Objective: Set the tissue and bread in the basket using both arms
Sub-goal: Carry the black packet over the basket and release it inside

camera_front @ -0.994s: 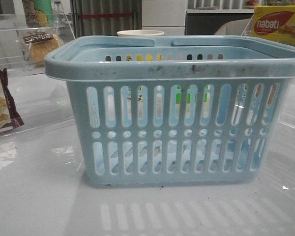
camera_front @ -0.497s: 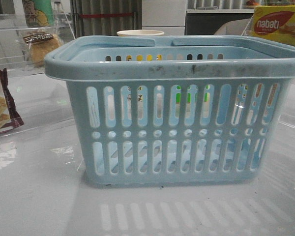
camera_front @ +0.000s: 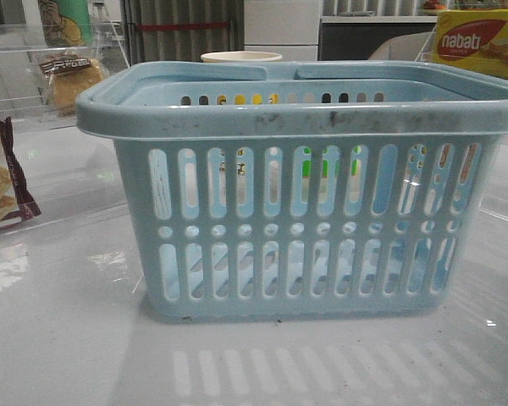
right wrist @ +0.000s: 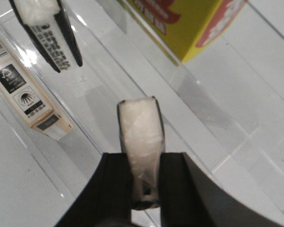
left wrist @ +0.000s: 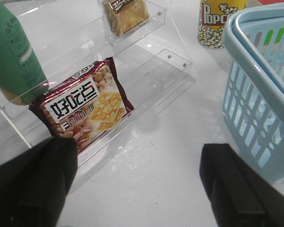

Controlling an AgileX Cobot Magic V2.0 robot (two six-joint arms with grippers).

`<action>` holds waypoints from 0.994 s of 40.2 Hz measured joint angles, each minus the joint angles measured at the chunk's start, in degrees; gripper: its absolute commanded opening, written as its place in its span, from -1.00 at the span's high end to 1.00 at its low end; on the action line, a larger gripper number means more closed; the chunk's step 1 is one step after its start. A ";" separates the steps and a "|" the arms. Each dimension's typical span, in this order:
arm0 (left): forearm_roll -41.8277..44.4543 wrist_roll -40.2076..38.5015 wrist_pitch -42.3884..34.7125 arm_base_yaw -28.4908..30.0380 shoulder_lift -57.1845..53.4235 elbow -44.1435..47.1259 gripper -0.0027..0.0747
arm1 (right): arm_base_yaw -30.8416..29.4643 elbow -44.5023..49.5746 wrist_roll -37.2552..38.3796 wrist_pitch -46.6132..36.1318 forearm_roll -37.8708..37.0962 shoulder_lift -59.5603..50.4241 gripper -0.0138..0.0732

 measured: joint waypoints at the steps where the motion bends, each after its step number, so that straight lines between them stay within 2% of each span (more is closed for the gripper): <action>1: 0.00 0.00 0.00 0.00 0.00 0.00 -0.57 | 0.00 0.00 0.00 0.00 0.00 -0.66 0.25; 12: 0.00 0.00 0.00 0.00 0.00 0.00 -0.57 | 0.29 0.00 -0.12 1.87 0.00 -10.25 0.25; 18: 0.00 0.00 0.00 0.00 0.00 0.00 -0.57 | 2.63 0.00 -0.12 4.66 0.19 -17.39 0.25; 28: 0.00 0.00 0.00 0.00 0.00 0.00 -0.57 | 13.04 0.00 -0.25 10.03 2.10 -28.13 0.25; 40: 0.00 0.00 0.00 0.00 0.00 0.00 -0.57 | 28.41 2.20 -0.25 12.74 5.12 -29.86 0.25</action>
